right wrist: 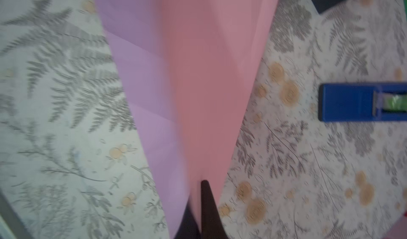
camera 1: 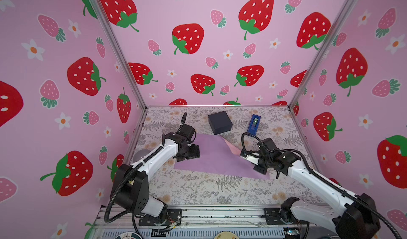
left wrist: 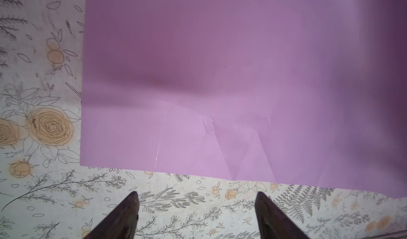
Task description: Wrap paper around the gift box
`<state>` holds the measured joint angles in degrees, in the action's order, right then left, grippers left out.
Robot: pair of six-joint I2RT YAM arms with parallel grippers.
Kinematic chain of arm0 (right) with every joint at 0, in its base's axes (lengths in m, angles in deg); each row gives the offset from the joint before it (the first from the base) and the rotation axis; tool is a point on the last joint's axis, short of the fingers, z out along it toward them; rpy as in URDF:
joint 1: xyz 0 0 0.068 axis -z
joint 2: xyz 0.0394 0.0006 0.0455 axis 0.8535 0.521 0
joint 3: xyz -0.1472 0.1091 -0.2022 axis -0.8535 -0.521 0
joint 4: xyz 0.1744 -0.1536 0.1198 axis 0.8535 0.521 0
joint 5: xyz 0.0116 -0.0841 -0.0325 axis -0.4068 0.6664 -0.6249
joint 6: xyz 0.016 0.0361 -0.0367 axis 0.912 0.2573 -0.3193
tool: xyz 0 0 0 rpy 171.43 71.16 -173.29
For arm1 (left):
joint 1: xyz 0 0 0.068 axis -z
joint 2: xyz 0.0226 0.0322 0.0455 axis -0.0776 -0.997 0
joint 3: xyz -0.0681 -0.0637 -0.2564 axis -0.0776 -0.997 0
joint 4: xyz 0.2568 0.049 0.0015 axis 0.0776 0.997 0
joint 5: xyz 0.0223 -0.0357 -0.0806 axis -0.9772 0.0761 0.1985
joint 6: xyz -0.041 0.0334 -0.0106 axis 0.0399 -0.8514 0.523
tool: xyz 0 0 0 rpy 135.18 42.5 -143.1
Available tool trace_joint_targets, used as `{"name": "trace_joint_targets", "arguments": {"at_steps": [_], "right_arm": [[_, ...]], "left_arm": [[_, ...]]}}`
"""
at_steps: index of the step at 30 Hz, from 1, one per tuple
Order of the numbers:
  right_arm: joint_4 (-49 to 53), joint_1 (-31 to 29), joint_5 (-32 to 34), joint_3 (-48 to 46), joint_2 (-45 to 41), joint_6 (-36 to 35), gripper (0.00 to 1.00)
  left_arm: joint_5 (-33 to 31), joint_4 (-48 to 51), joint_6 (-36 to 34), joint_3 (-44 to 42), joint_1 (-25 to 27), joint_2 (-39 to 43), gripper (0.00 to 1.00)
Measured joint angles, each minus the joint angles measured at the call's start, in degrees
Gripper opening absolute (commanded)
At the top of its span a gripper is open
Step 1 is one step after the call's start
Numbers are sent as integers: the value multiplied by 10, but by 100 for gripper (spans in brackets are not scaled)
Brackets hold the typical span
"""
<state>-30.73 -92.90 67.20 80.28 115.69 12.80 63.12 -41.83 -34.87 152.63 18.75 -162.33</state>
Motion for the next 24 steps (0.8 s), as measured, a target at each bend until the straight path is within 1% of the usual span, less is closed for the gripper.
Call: {"name": "trace_joint_targets", "arguments": {"at_steps": [3, 5, 8, 10, 13, 17, 20, 24], "right_arm": [[-10, 45, 70, 22, 79, 3, 0], [-20, 63, 111, 48, 137, 3, 0], [-44, 73, 143, 68, 189, -1, 0], [-60, 74, 143, 70, 200, -16, 0], [-90, 74, 124, 66, 203, -48, 0], [-108, 70, 61, 64, 202, -77, 0], [-103, 58, 25, 62, 199, -87, 0], [-63, 42, -23, 61, 172, -89, 0]], "left_arm": [[0, 0, -9, 16, -2, -25, 84], [0, 1, -15, 28, -4, -39, 84], [0, 2, -25, 48, -7, -60, 84], [1, 2, -30, 59, -9, -71, 84], [2, 1, -37, 71, -10, -86, 84], [5, 2, -43, 80, -10, -101, 84], [7, 2, -47, 82, -11, -106, 84], [7, 2, -53, 82, -11, -108, 84]]}}
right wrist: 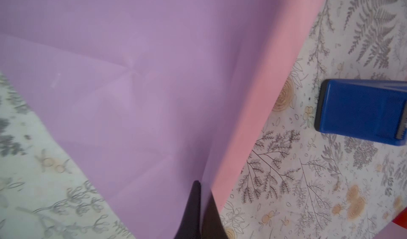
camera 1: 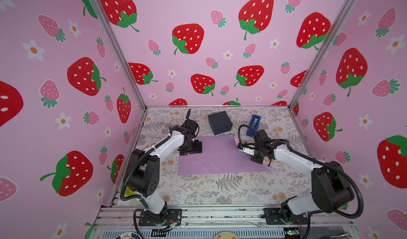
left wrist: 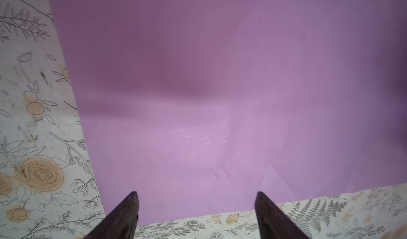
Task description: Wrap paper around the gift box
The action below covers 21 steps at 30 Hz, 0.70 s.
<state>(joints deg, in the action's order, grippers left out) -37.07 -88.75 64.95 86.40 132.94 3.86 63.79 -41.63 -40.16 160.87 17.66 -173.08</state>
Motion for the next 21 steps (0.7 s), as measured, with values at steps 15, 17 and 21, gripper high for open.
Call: {"name": "trace_joint_targets", "arguments": {"at_steps": [15, 17, 21], "right_arm": [[212, -33, -236, 136, -162, 1, 0], [186, 1, -206, 117, -214, 23, 0], [160, 58, -73, 104, -144, 65, 0]], "left_arm": [[-10, 1, -5, 0, -2, 0, 84], [-16, 1, -5, 0, -4, 0, 84], [-23, 3, -5, 3, -9, 0, 84]]}}
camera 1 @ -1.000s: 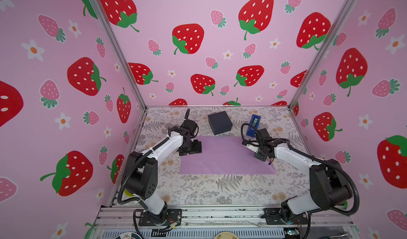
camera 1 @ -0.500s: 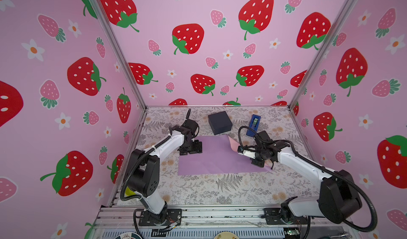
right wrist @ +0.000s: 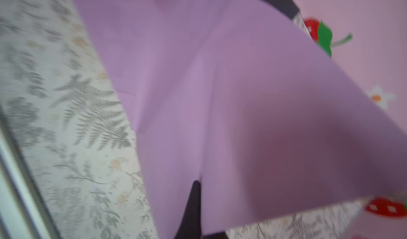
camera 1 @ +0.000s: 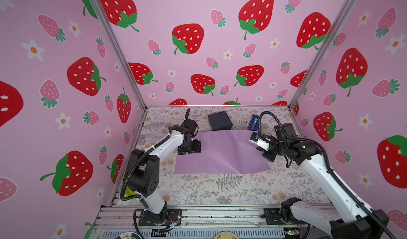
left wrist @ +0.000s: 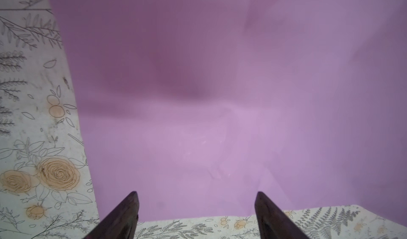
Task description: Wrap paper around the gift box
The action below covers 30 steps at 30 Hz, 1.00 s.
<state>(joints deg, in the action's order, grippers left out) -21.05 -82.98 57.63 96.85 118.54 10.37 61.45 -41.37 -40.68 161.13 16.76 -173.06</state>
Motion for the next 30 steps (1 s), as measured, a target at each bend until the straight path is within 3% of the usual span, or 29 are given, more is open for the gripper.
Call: {"name": "trace_joint_targets", "arguments": {"at_steps": [5, 12, 19, 20, 23, 26, 30], "right_arm": [[-14, 8, 92, -8, 167, 19, 0], [-42, 15, 150, -19, 204, 47, 0], [-97, 23, 193, -90, 204, 70, 0], [-100, 24, 196, -92, 204, 73, 5], [-114, 24, 212, -91, 204, 87, 47], [-114, 24, 238, -86, 208, 104, 77], [-106, 24, 263, -54, 204, 133, 80]], "left_arm": [[-1, 6, -9, 17, -3, 0, 84], [4, 12, -15, 28, -3, -15, 84], [13, 7, -14, 12, -3, -20, 84], [14, 7, -14, 9, -3, -20, 84], [14, 7, -13, 2, -3, -20, 84], [14, 7, -12, 2, -3, -19, 84], [13, 7, -12, 2, -3, -10, 84]]}}
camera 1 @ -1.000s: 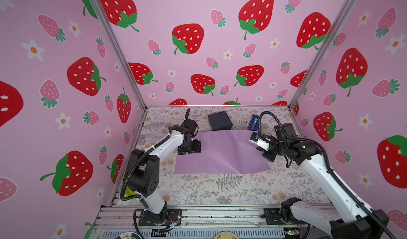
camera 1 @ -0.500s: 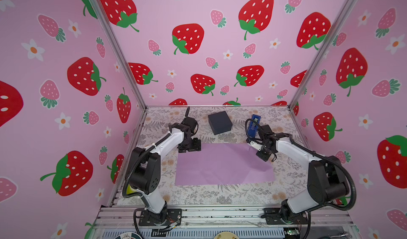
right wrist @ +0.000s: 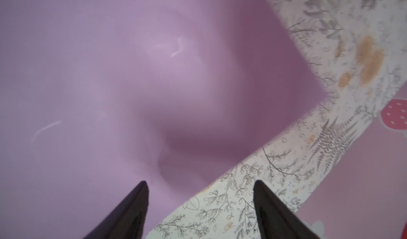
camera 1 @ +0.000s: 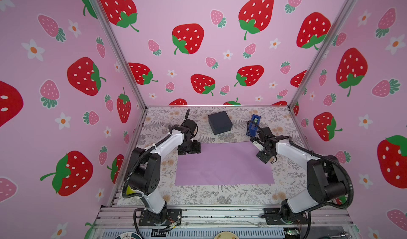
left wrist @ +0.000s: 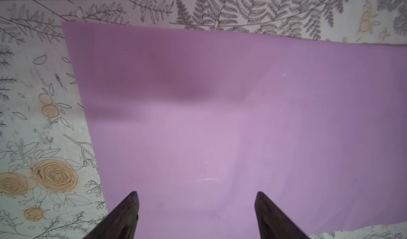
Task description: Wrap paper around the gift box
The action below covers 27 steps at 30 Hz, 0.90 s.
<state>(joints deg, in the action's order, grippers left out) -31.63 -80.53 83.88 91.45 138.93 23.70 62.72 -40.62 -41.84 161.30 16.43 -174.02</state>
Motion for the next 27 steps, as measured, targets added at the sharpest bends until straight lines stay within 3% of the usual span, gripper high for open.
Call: {"name": "trace_joint_targets", "arguments": {"at_steps": [5, 12, 20, 27], "right_arm": [[-20, 0, -11, 89, -26, 76, 79], [-112, 1, -123, 192, 5, 200, 78], [-117, 1, -336, 435, 258, 271, 83], [-66, 3, -433, 598, 424, 331, 84]], "left_arm": [[6, 1, 4, 26, 0, 4, 84], [59, -24, 24, 137, 0, -31, 84], [101, -73, 46, 229, 0, -126, 86], [127, -121, 64, 284, -7, -207, 88]]}}
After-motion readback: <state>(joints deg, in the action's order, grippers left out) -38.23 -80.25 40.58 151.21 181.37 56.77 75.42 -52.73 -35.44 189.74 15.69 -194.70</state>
